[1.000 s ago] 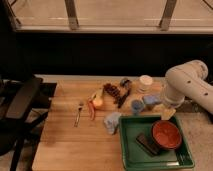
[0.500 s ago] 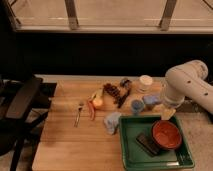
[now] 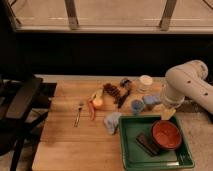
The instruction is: Wipe table surface with towel
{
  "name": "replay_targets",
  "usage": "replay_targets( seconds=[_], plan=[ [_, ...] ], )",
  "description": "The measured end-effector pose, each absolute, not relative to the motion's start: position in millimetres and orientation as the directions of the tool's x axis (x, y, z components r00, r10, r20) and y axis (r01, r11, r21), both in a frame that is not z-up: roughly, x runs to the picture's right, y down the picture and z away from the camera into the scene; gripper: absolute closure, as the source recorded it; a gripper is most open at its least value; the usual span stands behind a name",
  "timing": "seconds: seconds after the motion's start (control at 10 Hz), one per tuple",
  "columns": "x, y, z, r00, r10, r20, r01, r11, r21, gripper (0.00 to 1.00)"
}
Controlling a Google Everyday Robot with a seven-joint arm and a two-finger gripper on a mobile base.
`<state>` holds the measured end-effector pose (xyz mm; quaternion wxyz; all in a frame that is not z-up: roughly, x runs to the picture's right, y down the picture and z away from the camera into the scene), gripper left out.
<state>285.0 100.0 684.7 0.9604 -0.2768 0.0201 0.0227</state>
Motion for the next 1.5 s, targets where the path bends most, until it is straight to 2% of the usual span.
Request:
replay_targets(
  seconds=[0.3,0.5,1.0,1.3,1.5],
  plan=[
    [285.3,94.2,684.5,0.999,0.029,-0.034,-0.043,0.847,-0.529,0.35],
    [266.9,80.5,683.2,0.999,0.012,0.048,0.016,0.843,-0.538,0.35],
    [148.5,78.9,690.4,0.972,-0.029,0.232,0.159,0.808,-0.567,0.35],
    [80.6,97.3,698.0,0.964,-0.001,0.268,0.170,0.775,-0.609,0.35],
    [71.5,101.0,698.9,0.963,0.001,0.270,0.172,0.769,-0.616,0.35]
  ],
)
